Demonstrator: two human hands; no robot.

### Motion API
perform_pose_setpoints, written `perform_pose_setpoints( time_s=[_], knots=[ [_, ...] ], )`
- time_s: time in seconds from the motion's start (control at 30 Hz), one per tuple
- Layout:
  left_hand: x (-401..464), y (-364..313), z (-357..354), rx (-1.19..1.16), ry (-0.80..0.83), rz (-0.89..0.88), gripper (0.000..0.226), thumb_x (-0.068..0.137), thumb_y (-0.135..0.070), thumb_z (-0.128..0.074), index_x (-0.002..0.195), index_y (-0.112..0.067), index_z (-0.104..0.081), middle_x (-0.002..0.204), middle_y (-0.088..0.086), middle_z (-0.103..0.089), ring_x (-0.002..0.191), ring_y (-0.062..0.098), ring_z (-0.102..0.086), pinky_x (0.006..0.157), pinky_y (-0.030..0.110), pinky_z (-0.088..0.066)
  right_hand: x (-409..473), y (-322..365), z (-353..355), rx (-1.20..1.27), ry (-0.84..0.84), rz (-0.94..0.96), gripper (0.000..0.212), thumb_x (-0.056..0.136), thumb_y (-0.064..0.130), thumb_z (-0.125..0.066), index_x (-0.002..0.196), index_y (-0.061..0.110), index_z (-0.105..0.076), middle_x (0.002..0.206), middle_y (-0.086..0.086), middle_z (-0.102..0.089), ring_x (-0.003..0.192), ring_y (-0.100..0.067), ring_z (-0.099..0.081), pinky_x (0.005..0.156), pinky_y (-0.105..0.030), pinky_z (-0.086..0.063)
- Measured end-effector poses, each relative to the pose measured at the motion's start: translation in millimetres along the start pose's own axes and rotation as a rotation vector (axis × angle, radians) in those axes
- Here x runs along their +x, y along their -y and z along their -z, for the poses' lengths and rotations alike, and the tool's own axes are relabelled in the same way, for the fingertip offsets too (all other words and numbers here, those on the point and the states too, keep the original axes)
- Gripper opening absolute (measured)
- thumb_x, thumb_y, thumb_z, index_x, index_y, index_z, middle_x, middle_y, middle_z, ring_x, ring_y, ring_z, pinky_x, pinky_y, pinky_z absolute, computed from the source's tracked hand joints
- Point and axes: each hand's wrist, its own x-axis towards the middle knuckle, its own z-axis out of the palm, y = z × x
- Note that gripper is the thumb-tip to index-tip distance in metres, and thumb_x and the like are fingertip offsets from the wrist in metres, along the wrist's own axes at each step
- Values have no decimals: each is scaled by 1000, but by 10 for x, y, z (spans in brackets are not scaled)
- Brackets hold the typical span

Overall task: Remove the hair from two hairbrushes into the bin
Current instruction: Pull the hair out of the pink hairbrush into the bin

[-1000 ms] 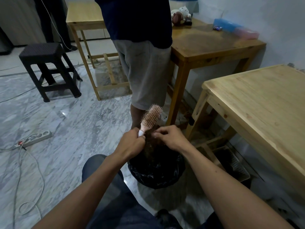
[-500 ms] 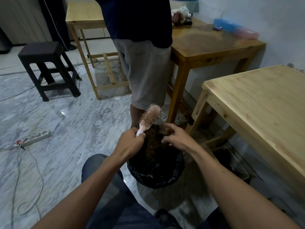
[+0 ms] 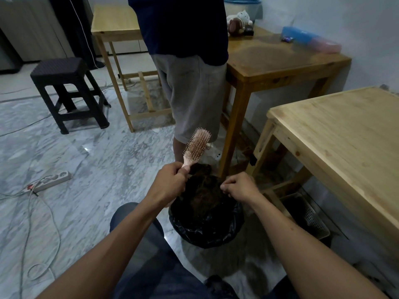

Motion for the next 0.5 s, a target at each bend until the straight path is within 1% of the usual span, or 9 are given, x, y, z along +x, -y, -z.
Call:
perform_pose_setpoints(
  time_s=[0.03, 0.07, 0.1, 0.17, 0.23, 0.3, 0.4, 0.43, 0.5],
  knots=[
    [9, 9, 2, 13, -1, -11, 37, 102, -29, -50, 75, -7, -60, 57, 6, -58, 49, 15, -53, 57, 35, -44, -2, 1, 30, 1, 21, -13, 11, 95, 21, -75, 85, 25, -78, 106, 4, -72, 101, -17, -70, 94, -38, -58],
    [19, 18, -8, 23, -1, -17, 37, 102, -30, -51, 76, -5, -61, 56, 7, -59, 48, 15, -53, 57, 35, -44, -21, 34, 59, 35, 61, -12, 5, 95, 20, -75, 96, 23, -79, 111, 4, -72, 101, -15, -70, 91, -36, -58],
    [24, 23, -24, 25, 4, -20, 37, 101, -30, -52, 77, -4, -62, 56, 7, -59, 48, 14, -53, 56, 34, -45, -46, 90, 87, 75, 111, 1, 20, 94, 20, -75, 114, 20, -77, 118, 2, -71, 97, -13, -69, 83, -31, -58],
    [24, 19, -68, 23, 18, -23, 35, 101, -30, -53, 79, -6, -64, 57, 6, -60, 49, 13, -55, 56, 33, -46, -57, 195, 108, 230, 186, 38, 56, 92, 19, -77, 145, 20, -57, 131, 0, -64, 92, -11, -70, 69, -24, -56],
    [19, 18, -114, 27, 36, -22, 27, 101, -29, -55, 82, -11, -65, 59, 6, -62, 49, 11, -57, 53, 28, -45, -62, 296, 111, 400, 199, 85, 69, 92, 21, -77, 153, 22, -46, 132, 1, -60, 89, -14, -72, 63, -23, -56],
    [15, 17, -142, 23, 59, -20, 20, 100, -26, -56, 86, -15, -65, 62, 7, -64, 49, 9, -57, 52, 25, -45, -62, 369, 102, 527, 171, 118, 57, 94, 23, -75, 146, 21, -54, 124, 0, -69, 83, -15, -73, 63, -24, -56],
    [26, 36, -121, 29, 80, -18, 17, 99, -24, -57, 88, -16, -65, 64, 8, -64, 52, 12, -58, 54, 28, -47, -63, 418, 92, 553, 77, 136, 19, 98, 22, -69, 116, 17, -75, 99, -2, -78, 73, -11, -67, 61, -21, -53],
    [34, 49, -98, 28, 86, -14, 16, 99, -25, -57, 89, -16, -66, 65, 8, -65, 53, 13, -59, 56, 31, -48, -55, 398, 82, 537, 52, 126, 13, 99, 23, -69, 107, 18, -78, 92, -1, -77, 72, -10, -64, 60, -20, -51],
    [52, 91, -60, 26, 104, -4, 14, 98, -26, -58, 92, -17, -67, 69, 10, -68, 55, 15, -61, 57, 35, -51, -30, 334, 68, 437, 14, 64, 12, 99, 23, -68, 99, 20, -79, 86, 2, -77, 71, -8, -64, 59, -19, -49]
  ],
)
